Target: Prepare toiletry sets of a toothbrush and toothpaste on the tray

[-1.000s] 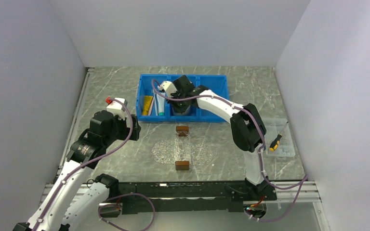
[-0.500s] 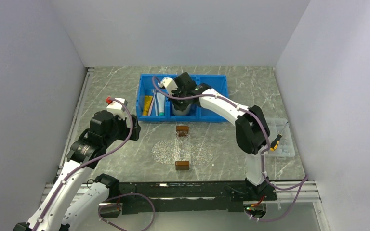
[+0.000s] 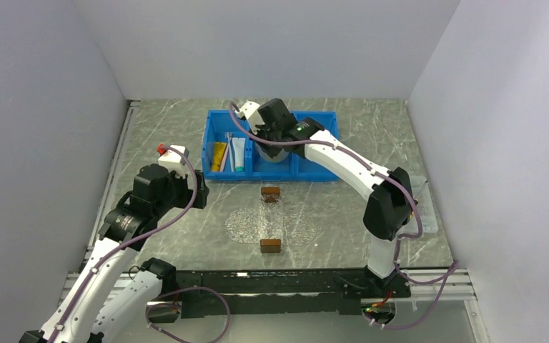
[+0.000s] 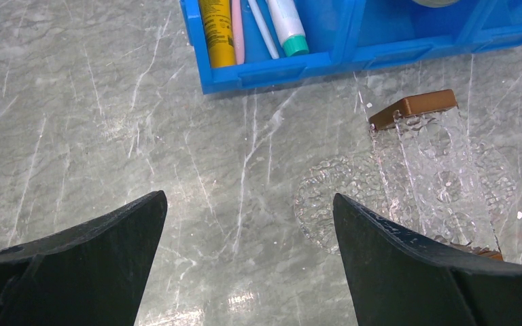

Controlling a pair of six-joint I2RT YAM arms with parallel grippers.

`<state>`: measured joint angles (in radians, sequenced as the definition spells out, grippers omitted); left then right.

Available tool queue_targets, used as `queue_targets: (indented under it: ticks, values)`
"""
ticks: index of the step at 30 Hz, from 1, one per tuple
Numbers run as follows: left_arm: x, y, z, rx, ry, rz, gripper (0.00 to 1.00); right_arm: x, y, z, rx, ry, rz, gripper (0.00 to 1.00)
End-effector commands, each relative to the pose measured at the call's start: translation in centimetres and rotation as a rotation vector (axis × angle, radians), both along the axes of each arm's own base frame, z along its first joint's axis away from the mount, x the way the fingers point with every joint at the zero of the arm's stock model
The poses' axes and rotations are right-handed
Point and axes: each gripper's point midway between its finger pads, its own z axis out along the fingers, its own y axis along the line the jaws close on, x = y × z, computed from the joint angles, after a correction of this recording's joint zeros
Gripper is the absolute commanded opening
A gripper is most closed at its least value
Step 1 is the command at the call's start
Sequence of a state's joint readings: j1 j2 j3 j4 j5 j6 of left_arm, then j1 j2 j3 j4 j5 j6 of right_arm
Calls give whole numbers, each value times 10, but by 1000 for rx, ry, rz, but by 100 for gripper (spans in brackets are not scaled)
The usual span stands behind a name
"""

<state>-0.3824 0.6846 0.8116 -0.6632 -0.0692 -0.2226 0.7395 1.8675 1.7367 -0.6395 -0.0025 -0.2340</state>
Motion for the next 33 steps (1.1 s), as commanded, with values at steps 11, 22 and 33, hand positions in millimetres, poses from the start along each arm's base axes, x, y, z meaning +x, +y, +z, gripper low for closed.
queue_targets:
  ticks: [11,22,33]
  values:
    - [1,2,10,-8,-42,2,99,-55,-33,93,123,-112,-319,0]
    - [-1,0,11,-17,-44,-6,99,-105,-78,63,124,-22,-510,0]
    - [-1,1,13,-18,-50,-2,99,-153,-87,0,133,128,-534,0]
